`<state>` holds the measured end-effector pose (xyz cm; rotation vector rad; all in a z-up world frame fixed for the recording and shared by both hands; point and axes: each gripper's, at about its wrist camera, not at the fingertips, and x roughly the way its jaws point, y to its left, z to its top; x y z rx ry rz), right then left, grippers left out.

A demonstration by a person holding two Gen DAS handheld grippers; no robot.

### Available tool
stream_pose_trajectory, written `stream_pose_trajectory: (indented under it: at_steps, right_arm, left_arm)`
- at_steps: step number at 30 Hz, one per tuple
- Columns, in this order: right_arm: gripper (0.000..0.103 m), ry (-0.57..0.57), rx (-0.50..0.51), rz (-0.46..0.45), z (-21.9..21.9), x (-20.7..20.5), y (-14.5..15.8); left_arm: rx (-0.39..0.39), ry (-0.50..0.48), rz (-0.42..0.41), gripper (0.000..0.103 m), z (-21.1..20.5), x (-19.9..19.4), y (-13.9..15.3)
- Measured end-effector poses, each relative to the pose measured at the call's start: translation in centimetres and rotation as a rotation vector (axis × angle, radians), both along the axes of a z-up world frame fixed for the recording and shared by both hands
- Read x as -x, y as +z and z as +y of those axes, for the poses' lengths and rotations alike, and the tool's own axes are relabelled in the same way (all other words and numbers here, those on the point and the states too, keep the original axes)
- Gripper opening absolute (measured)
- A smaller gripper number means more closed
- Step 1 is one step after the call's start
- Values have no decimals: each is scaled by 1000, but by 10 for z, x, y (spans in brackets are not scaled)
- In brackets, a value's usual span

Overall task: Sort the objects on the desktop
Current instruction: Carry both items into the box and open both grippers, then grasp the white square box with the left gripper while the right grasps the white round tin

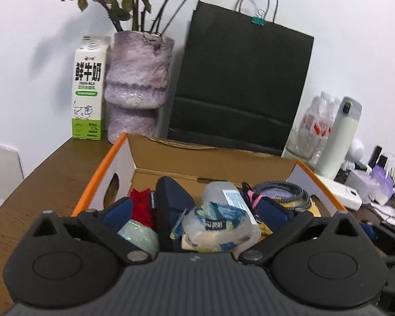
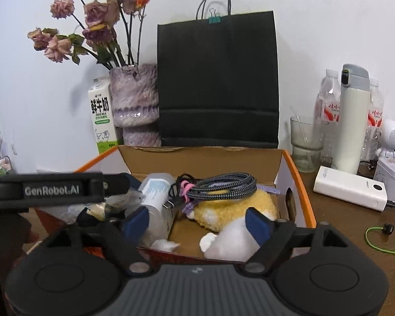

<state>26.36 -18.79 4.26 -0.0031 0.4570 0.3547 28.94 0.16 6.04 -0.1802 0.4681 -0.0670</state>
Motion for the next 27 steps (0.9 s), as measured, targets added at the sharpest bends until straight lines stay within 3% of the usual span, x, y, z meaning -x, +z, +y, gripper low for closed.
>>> stream_pose_trajectory:
  at_steps: [8,12,17,21,27]
  right_arm:
    - [93,-10,14,13,2,-1,-1]
    - [102,-12,-7,11,-2,5,4]
    - [103,-28,-13,-22,-11,25,11]
    - [103,-38,-1,-28,-21,41,10]
    - [103,-50,55,-27,-28,66,4]
  left_arm:
    - [-17,16,23,103,8,1,2]
    - [-21,27,-10,103,23,13,11]
    - [-33,77,-44,103,55,36,19]
    - [-51,112,5,103,79,55,5]
    - [-57,61,91,103,80,72,-15]
